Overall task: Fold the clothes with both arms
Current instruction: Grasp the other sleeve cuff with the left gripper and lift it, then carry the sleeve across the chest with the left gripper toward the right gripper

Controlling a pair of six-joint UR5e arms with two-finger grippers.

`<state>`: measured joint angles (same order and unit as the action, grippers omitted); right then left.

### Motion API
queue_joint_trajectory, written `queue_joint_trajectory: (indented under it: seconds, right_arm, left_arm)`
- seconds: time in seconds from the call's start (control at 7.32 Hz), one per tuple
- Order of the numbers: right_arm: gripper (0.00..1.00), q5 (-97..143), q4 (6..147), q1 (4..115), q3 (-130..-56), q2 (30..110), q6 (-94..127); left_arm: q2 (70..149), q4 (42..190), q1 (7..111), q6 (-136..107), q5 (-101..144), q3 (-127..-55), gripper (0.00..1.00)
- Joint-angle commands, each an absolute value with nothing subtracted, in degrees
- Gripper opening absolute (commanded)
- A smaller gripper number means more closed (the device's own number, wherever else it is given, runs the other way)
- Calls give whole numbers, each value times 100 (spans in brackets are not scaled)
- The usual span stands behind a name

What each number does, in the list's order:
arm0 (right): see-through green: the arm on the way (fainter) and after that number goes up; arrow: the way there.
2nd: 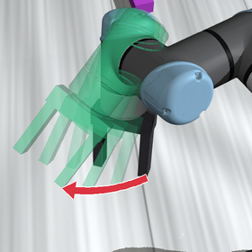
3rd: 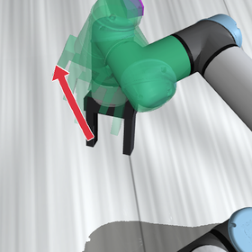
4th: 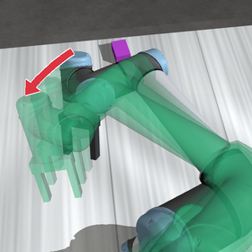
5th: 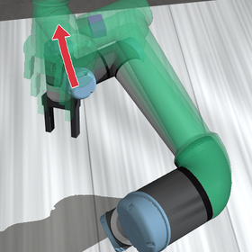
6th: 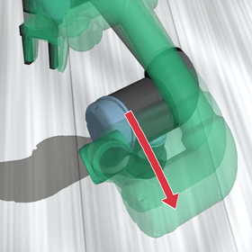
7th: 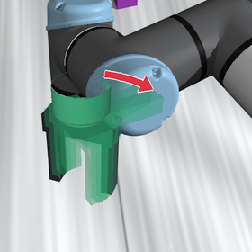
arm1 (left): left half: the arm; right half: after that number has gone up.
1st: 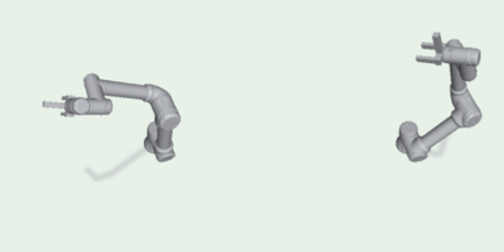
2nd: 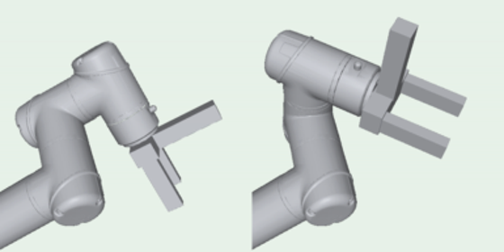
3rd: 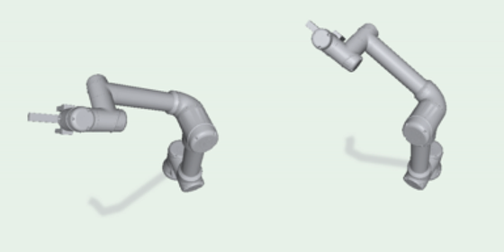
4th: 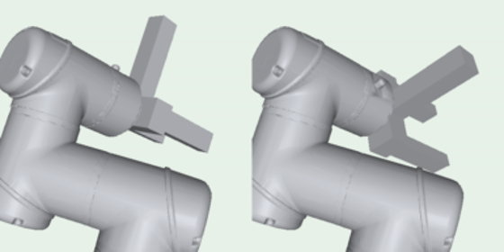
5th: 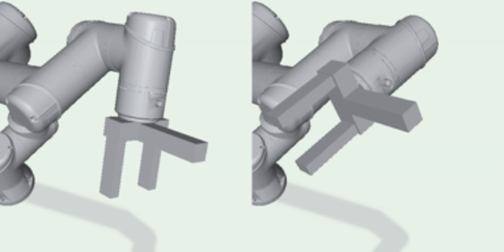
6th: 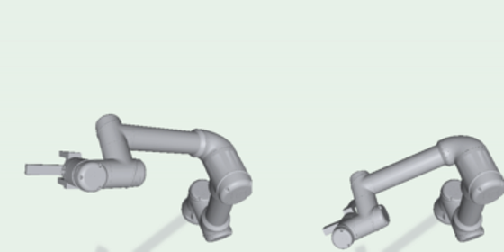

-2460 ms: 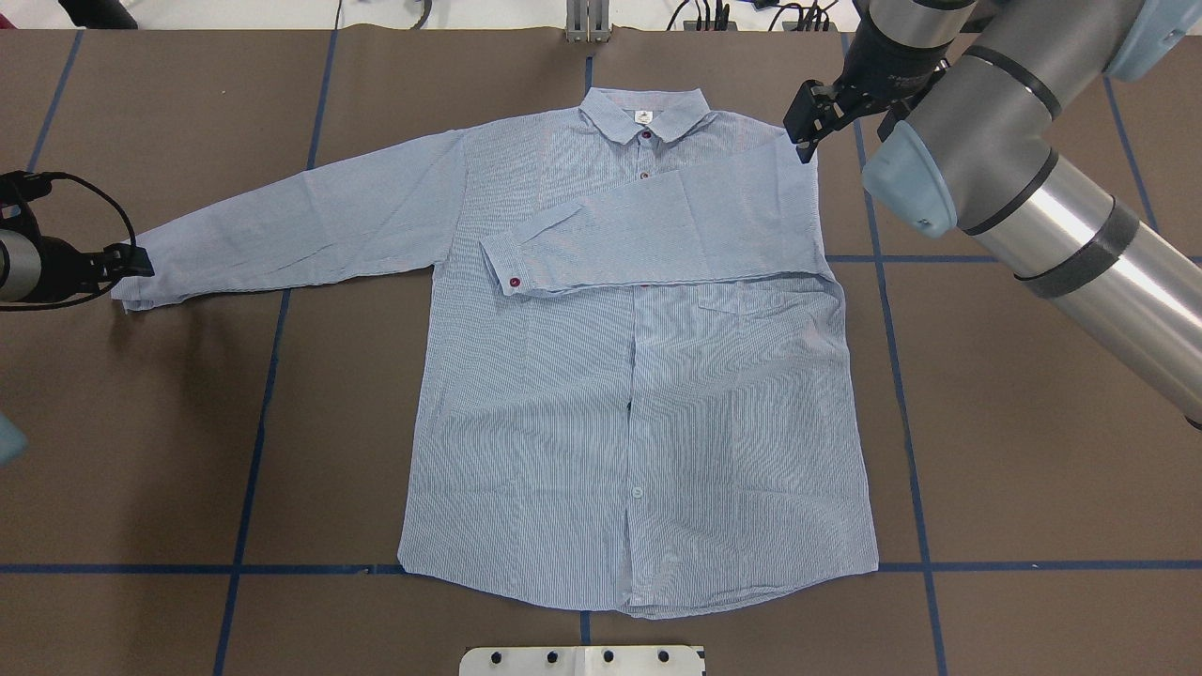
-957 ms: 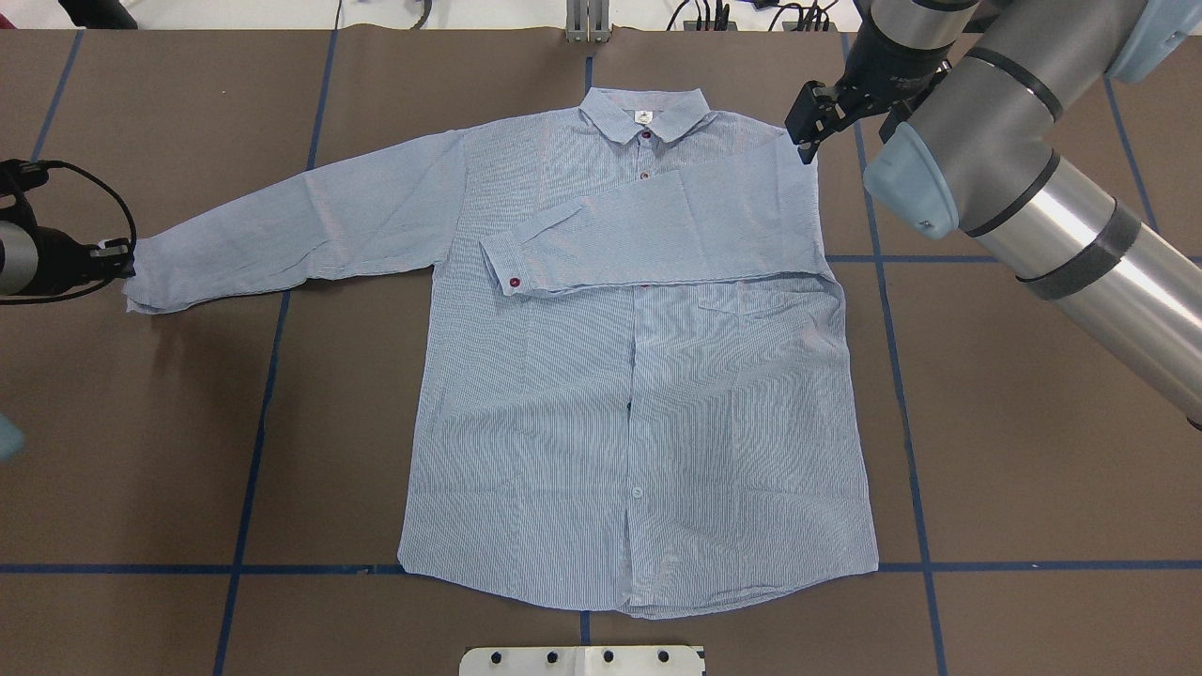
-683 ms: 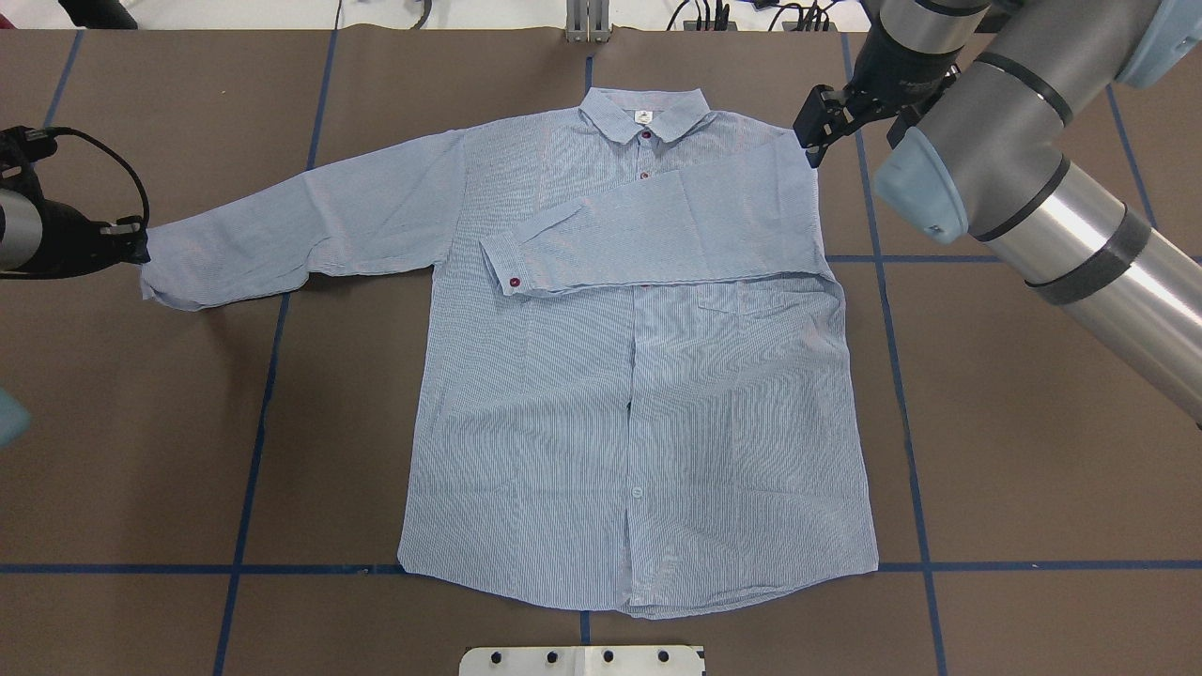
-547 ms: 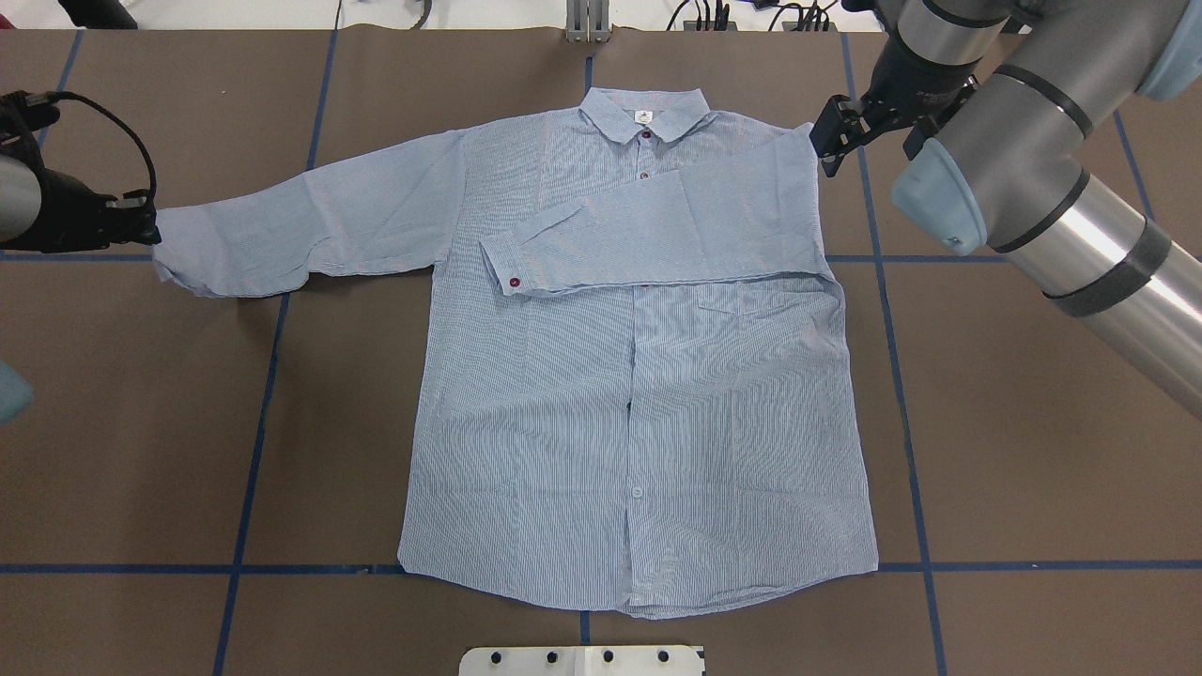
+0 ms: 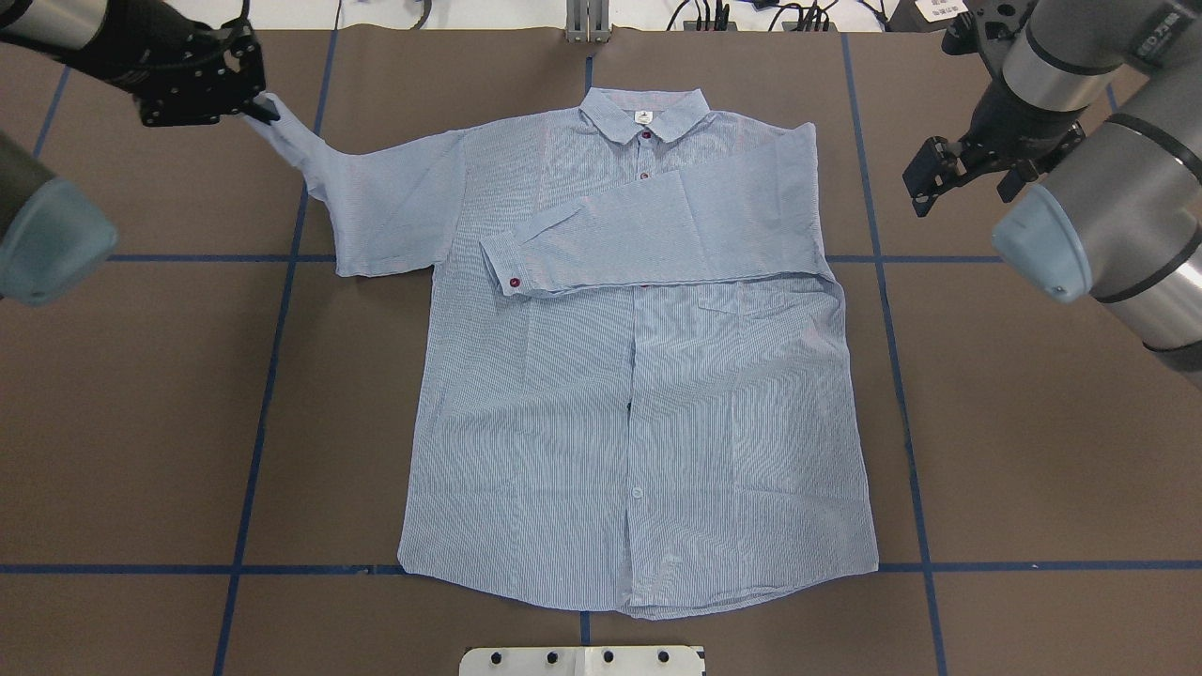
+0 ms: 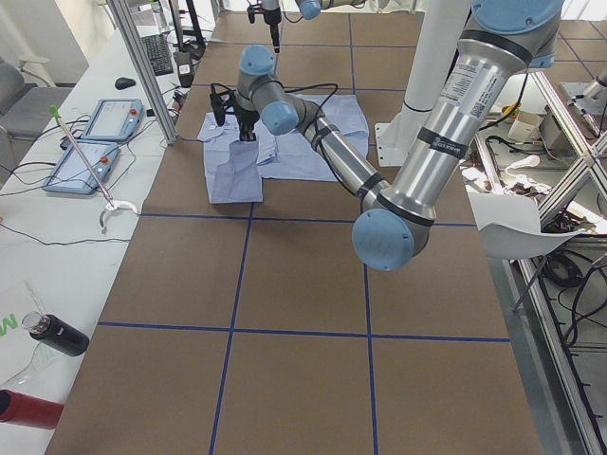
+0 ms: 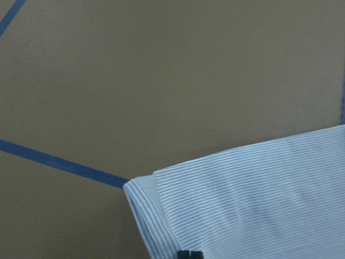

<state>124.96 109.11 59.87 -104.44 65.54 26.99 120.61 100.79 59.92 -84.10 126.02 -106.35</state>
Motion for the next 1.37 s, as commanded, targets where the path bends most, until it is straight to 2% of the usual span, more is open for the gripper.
queue_joint_trajectory:
  seconds: [0.0,0.27,0.68,1.23]
  right_arm:
    - [100,12498,10942,6038,-10914,7187,2435]
    - [100,12498,10934,6055,-11004,7304,2426]
    - [100,12463,10942,6047,-11004,7260,2443]
    - [100,12480,10899,6029,-10969,7251,2478]
  left_arm:
    - [13615,10028,5522,-9820,12604,-9841,0]
    - [14787,10726,4994,-10789,12342,-8401,0]
    - [14651,11503,4351,-10942,11628,-7771,0]
    - [14765,12021,3440,-10855,10796,-7551,0]
